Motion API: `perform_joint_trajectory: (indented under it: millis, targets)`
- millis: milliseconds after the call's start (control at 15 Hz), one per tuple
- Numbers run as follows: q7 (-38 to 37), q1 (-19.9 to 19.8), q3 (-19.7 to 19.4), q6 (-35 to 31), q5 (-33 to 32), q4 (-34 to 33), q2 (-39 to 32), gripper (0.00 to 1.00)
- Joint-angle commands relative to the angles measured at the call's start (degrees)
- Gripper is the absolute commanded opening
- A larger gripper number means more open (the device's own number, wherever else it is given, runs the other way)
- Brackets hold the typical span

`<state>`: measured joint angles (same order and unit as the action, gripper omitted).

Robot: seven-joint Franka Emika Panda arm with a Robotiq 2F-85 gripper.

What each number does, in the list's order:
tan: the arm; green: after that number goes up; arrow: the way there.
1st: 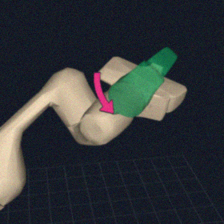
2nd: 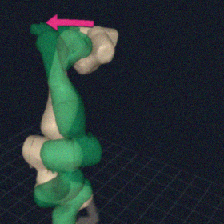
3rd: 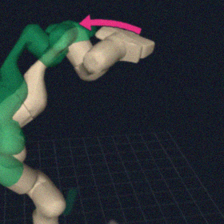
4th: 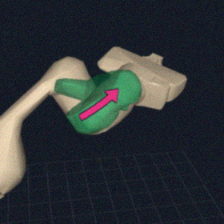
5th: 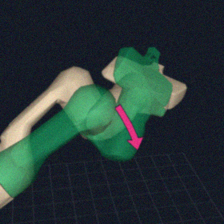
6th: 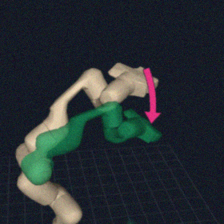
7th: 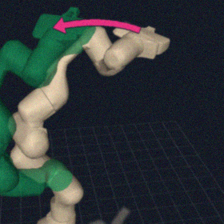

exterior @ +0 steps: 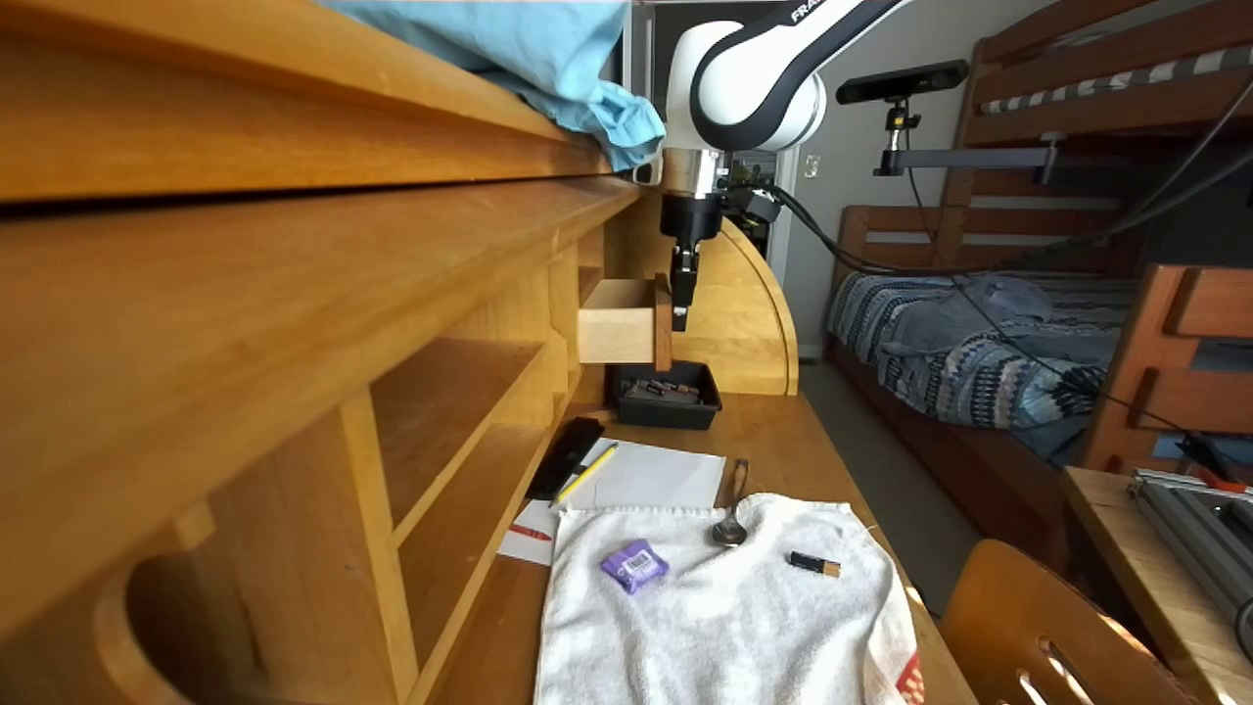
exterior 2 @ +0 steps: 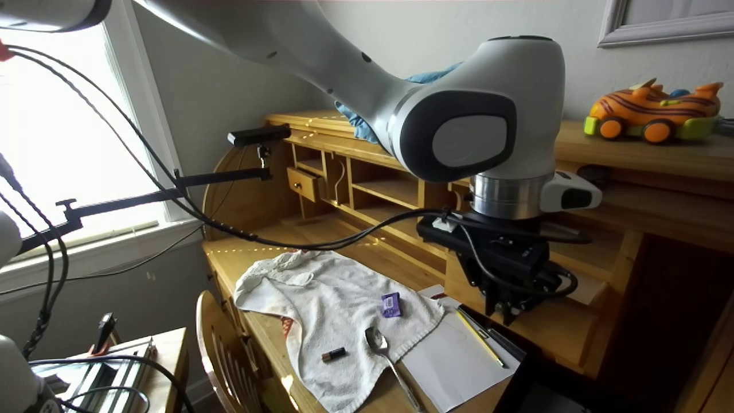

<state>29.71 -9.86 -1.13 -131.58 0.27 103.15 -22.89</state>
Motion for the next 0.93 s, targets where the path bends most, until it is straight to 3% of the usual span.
perform_joint_trajectory:
  millis: [0,867]
  targets:
    - [2.1,-0.89,1.69,0.65,1.76,0.61,-0.97,0.06]
    - [2.58,-0.66,2.16,1.3,1.17,1.16,-2.0,0.06]
